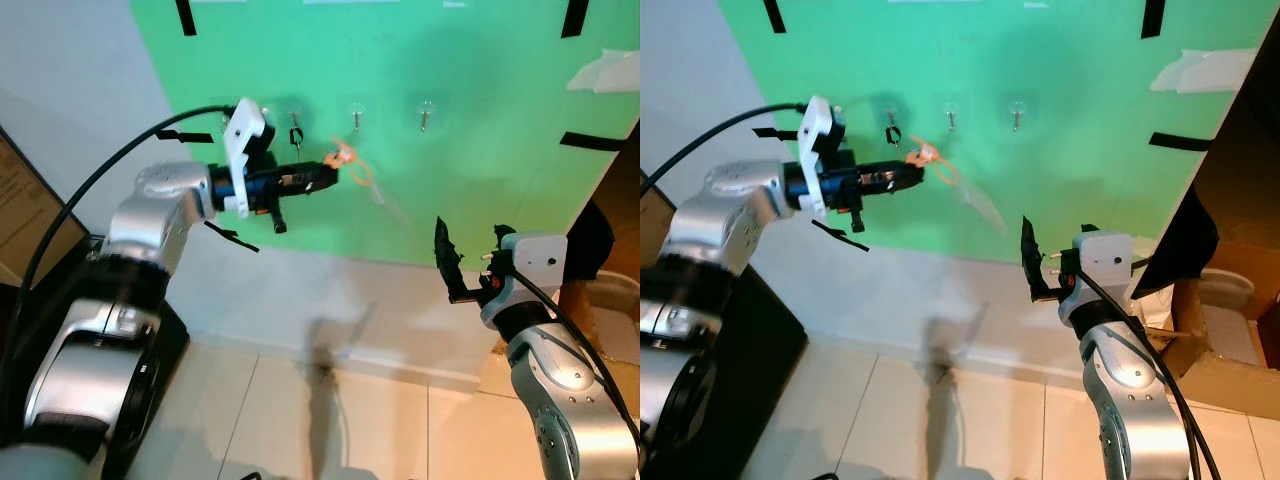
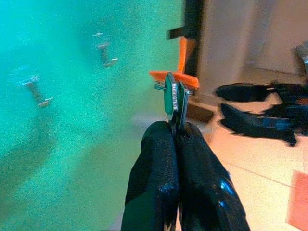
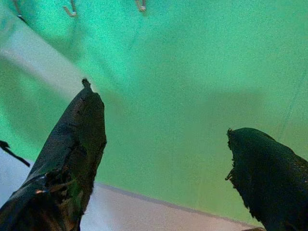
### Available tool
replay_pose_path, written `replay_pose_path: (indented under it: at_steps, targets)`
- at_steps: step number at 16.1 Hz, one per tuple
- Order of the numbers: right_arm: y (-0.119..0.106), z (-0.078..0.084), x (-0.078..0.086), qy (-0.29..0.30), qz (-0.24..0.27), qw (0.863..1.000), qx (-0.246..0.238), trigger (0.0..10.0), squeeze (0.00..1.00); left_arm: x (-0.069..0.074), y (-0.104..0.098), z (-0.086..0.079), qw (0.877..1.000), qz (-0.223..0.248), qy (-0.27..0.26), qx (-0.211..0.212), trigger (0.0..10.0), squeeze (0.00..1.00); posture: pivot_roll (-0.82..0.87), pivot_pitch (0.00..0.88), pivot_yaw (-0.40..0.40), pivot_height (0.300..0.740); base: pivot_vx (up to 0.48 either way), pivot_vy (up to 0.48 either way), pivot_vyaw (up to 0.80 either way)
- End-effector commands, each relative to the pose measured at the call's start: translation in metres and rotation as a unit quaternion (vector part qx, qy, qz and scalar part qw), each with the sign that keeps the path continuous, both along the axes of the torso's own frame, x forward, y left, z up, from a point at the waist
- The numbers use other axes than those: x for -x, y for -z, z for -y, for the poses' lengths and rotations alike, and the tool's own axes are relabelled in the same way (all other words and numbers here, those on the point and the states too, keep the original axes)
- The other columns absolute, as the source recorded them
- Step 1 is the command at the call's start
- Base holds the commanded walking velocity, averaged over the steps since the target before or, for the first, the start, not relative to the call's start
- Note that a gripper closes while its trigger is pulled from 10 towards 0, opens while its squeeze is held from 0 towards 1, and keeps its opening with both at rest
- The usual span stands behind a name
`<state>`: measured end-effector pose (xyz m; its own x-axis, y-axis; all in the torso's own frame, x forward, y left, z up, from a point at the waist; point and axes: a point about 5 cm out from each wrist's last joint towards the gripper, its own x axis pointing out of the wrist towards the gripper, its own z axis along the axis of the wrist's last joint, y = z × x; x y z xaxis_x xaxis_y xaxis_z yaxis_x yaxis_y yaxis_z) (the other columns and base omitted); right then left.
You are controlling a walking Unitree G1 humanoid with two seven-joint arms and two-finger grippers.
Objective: Hang keys on a hook
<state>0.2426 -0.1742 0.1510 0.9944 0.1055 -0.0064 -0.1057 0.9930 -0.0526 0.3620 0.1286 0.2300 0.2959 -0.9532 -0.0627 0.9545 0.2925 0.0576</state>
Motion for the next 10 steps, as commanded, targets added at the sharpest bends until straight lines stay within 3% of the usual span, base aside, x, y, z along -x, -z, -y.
replay_pose_path:
  at_steps: [1,3,4,6,8,10]
  targets:
    - [-0.005,-0.005,0.0,-0.004,0.008,1.0,-0.007,10.0,0.0,-0.005,-0.007,-0.002,1.0,0.017,0.008,-0.015,10.0,0.0,-0.1,0.0,0.149,0.74,0.0,0.0,0.0]
    - [-0.006,-0.008,0.0,-0.004,0.008,1.0,-0.005,10.0,0.0,-0.014,-0.012,0.0,0.999,0.034,-0.003,-0.036,10.0,0.0,-0.1,0.0,0.158,0.74,0.0,0.0,0.0]
    - [-0.007,-0.01,0.0,0.0,0.009,1.0,-0.001,10.0,0.0,-0.024,-0.015,0.001,0.994,0.065,-0.052,-0.071,10.0,0.0,-0.1,0.0,0.165,0.74,0.0,0.0,0.0]
    - [-0.007,-0.011,0.0,0.004,0.008,1.0,0.007,10.0,0.0,-0.03,-0.016,0.002,0.989,0.078,-0.086,-0.09,10.0,0.0,-0.1,0.0,0.165,0.74,0.0,0.0,0.0]
    - [-0.003,-0.011,0.001,0.023,-0.002,1.0,0.004,10.0,0.0,-0.035,-0.013,0.006,0.984,0.09,-0.124,-0.088,10.0,0.0,-0.11,0.0,0.183,0.74,0.0,0.0,0.0]
    - [0.007,-0.003,0.004,0.07,-0.02,0.997,-0.004,10.0,0.0,-0.031,0.004,0.006,0.981,0.085,-0.174,-0.015,10.0,0.0,-0.11,0.0,0.175,0.74,0.0,0.0,0.0]
